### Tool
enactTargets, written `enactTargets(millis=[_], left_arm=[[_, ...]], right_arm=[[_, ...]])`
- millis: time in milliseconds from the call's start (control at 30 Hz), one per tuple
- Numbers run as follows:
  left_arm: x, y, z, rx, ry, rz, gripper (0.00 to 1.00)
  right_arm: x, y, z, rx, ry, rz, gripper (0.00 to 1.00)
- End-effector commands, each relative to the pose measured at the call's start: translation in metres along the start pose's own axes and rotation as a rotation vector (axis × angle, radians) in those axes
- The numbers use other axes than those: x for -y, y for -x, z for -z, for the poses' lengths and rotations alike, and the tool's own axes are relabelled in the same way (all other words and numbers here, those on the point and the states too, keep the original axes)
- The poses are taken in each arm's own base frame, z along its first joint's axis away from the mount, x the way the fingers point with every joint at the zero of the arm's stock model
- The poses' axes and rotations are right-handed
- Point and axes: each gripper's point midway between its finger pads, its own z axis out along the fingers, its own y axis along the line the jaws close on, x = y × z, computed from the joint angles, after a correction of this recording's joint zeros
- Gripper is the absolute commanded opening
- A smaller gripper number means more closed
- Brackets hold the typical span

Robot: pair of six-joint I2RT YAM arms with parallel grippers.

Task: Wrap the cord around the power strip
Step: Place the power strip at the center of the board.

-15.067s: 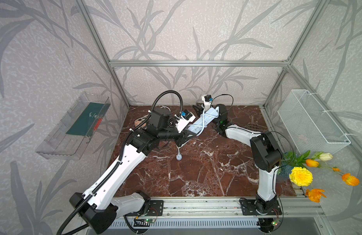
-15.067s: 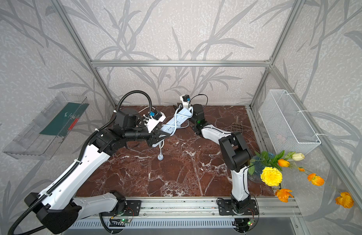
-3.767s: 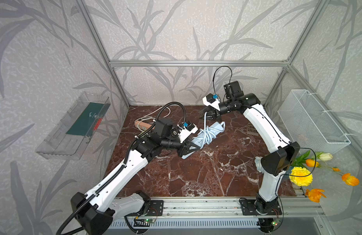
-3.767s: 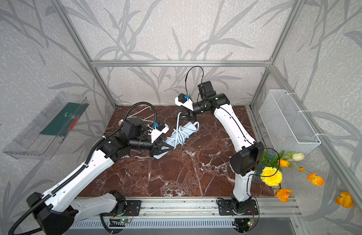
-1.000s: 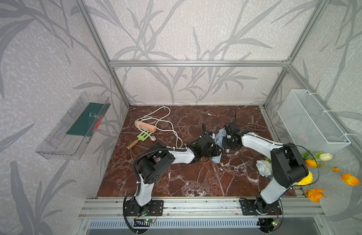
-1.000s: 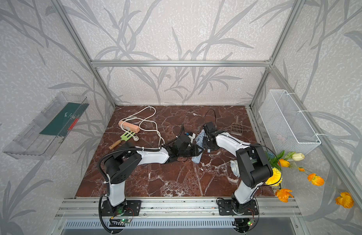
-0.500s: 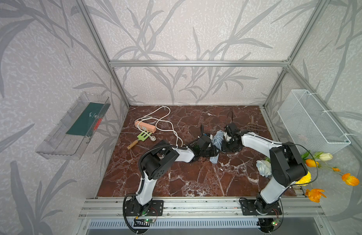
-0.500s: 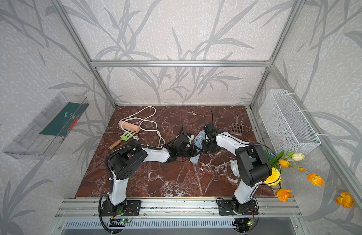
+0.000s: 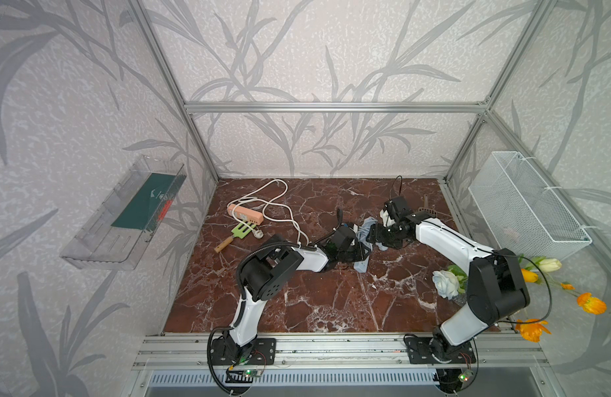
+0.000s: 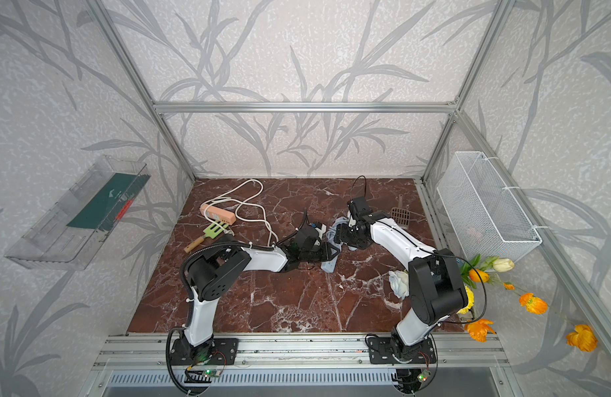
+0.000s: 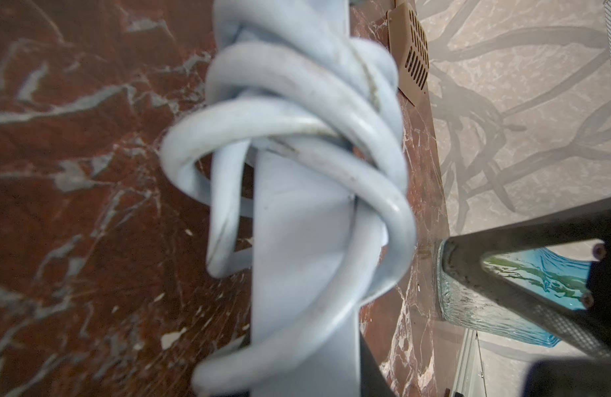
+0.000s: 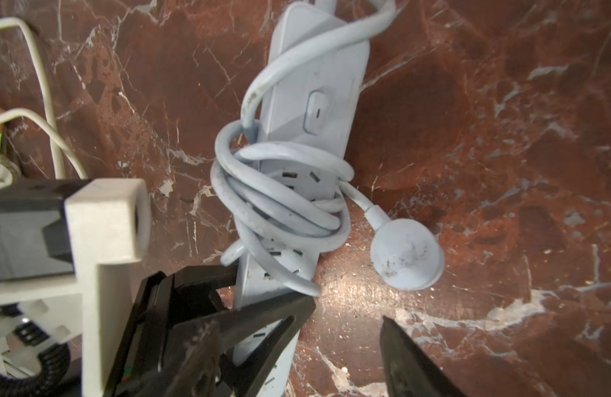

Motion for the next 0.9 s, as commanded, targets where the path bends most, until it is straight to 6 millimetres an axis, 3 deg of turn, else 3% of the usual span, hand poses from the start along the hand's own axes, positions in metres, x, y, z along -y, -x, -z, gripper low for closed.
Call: enactTargets(millis=[0, 133, 467, 633, 733, 867], left_arm=[[-0.093, -0.039, -0.001, -0.098, 0.296, 0.156, 0.04], [-0.092, -0.039, -0.001, -0.100, 0.290, 0.156, 0.06], [-0.090, -0.038, -0.001, -0.101, 0.279, 0.156, 0.07], [-0.083, -0.033, 0.002, -0.081, 0.251, 0.152, 0.19], [-0.078, -0.031, 0.007, -0.069, 0.239, 0.153, 0.26], [-0.069, -0.026, 0.015, -0.062, 0.221, 0.141, 0.35]], right_arm=[[-0.001, 0.023, -0.003, 0.094, -0.013, -0.126, 0.74], [-0.001, 0.038, -0.010, 0.125, -0.041, -0.158, 0.75], [0.011, 0.034, -0.061, 0.069, -0.190, -0.118, 0.71], [0.020, 0.019, -0.078, 0.029, -0.214, -0.099, 0.65], [0.028, 0.018, -0.080, 0.026, -0.249, -0.063, 0.58], [0.042, 0.016, -0.083, 0.000, -0.324, 0.025, 0.55]])
